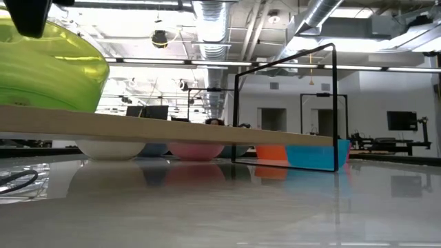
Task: Place and stack bowls onto a shelf
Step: Put the transparent green bowl on the shelf, then stack the transparent pink bowl on the top transparent green bowl on the shelf
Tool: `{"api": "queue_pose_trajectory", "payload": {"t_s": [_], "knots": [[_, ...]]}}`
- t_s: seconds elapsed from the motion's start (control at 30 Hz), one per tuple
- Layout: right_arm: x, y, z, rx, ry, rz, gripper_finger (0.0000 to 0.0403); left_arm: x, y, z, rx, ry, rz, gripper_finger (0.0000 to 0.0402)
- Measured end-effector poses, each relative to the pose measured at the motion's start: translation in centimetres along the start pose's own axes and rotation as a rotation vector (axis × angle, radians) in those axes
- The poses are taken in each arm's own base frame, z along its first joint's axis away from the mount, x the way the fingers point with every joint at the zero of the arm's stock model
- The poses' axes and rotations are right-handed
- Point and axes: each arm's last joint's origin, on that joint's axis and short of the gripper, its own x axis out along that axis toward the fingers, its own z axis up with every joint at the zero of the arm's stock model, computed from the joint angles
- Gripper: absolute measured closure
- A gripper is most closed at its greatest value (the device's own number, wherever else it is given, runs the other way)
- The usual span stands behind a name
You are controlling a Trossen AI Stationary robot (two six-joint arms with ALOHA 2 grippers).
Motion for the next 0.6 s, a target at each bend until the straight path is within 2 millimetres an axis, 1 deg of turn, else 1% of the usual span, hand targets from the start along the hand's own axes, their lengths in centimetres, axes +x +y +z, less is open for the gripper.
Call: {"api": "queue_pose_trajectory", "payload": {"t_s": [0.13,0.33,0.47,0.6], "knots": [[0.0,0.0,-0.1,0.013,0.001,-0.001,0.0143,0.0,-0.2,0.1,0.053,-0.016,-0.021,0.0379],[0.0,-0.1,-0.1,0.015,0.001,-0.001,0.0143,0.0,-0.8,0.2,0.138,-0.035,-0.076,0.0312],[0.0,-0.1,-0.1,0.015,0.001,-0.001,0.0143,-0.1,-1.0,0.4,0.124,-0.049,-0.1,0.0269],[0.0,-0.1,-0.1,0.014,0.001,-0.001,0.0143,-0.1,-1.3,0.6,0.119,-0.062,-0.135,0.0244]]}}
